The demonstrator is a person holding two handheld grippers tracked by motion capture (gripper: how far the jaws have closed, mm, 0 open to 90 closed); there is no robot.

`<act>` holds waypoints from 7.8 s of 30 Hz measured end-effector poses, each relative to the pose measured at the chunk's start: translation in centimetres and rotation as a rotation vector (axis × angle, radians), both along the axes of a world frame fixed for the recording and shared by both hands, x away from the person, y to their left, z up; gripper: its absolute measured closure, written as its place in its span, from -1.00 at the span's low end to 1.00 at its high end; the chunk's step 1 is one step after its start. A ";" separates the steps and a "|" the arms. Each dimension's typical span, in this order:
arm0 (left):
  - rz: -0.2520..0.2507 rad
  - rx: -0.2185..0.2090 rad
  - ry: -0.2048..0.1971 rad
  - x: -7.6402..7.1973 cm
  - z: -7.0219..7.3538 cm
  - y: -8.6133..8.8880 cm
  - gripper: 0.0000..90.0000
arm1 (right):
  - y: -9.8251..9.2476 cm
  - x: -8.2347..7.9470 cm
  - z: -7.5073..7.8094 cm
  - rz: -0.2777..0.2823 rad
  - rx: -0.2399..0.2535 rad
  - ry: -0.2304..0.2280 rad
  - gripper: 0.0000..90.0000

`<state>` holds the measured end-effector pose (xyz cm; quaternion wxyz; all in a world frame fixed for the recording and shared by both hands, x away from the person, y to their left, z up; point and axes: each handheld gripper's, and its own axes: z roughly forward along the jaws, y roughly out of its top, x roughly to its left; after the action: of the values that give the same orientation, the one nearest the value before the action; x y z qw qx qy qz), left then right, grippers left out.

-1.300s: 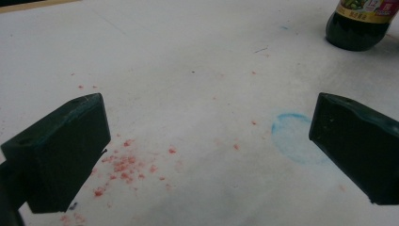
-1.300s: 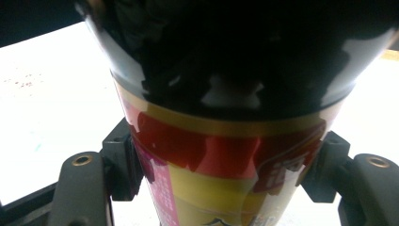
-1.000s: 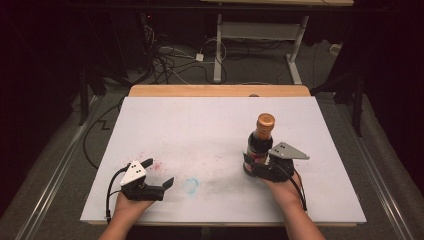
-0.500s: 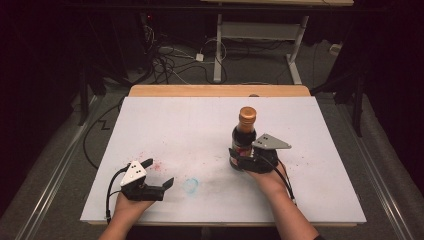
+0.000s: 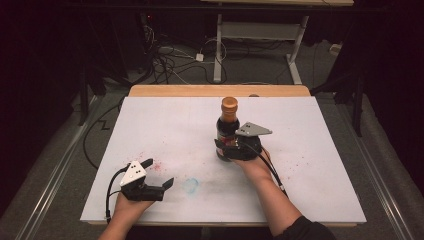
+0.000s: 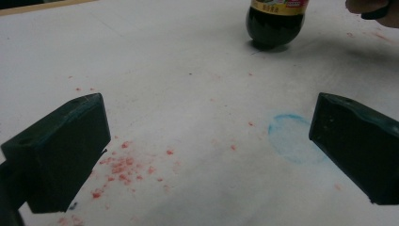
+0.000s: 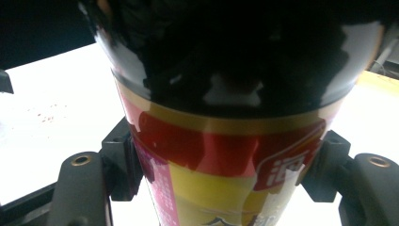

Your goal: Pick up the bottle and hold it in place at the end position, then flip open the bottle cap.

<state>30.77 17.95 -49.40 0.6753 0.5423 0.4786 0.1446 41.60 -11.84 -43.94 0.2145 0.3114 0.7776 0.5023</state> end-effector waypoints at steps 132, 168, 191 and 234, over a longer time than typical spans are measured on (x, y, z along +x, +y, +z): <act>-0.288 -0.042 0.012 11.6 4.7 -14.9 -0.57 | -6.6 -5.5 2.0 -0.006 0.069 -0.026 1.00; -0.272 -0.028 -0.017 11.4 4.6 -15.0 -0.38 | -4.0 -5.1 6.8 0.069 0.116 -0.030 1.00; -0.257 -0.029 -0.021 11.3 4.5 -15.2 -0.38 | -2.0 -3.7 10.1 0.078 0.116 -0.046 1.00; -0.229 -0.017 -0.064 10.9 4.1 -15.3 -0.33 | -1.2 -3.2 12.7 0.023 0.068 -0.005 1.00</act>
<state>41.69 2.61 -45.29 0.7070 0.5826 0.3929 0.0795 38.42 -13.09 -31.21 0.1999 0.3085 0.7631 0.5316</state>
